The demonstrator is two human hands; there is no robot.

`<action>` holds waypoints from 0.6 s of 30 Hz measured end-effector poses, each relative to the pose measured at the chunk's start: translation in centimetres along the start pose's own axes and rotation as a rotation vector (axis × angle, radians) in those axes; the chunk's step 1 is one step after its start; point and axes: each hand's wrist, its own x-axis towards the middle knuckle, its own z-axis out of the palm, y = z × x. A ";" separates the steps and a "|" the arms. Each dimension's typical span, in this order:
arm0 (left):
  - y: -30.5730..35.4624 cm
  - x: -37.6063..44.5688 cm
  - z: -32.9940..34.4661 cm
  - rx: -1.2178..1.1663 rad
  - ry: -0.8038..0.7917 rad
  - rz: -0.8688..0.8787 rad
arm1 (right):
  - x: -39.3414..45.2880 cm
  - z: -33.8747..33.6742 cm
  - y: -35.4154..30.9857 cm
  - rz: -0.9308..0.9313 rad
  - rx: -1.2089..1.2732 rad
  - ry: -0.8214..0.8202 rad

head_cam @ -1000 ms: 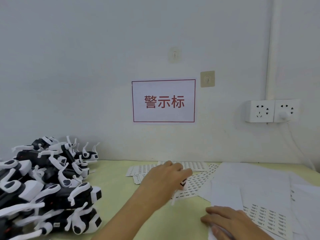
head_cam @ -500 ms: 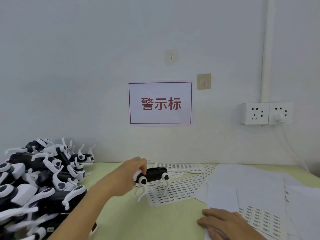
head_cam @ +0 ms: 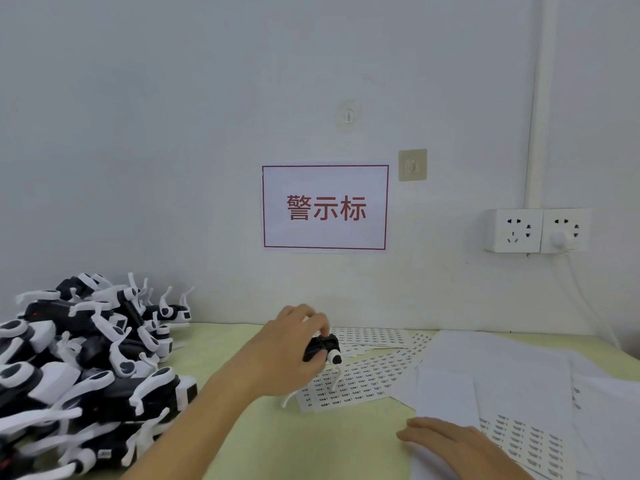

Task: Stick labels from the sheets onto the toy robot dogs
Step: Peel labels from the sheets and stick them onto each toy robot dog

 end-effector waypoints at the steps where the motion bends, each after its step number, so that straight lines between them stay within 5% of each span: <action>1: 0.9 0.0 0.6 -0.059 0.037 0.036 | 0.0 0.0 -0.2 0.033 0.045 0.002; 6: 4.8 -0.8 7.5 -0.229 -0.103 0.147 | -2.1 0.5 -1.5 0.058 0.029 0.307; 9: 6.1 -1.5 10.9 -0.328 -0.181 0.135 | -2.2 0.1 -1.4 0.114 0.108 0.353; 18: 5.8 -1.2 11.1 -0.430 0.058 0.056 | -2.2 -0.6 -1.5 0.130 0.752 0.891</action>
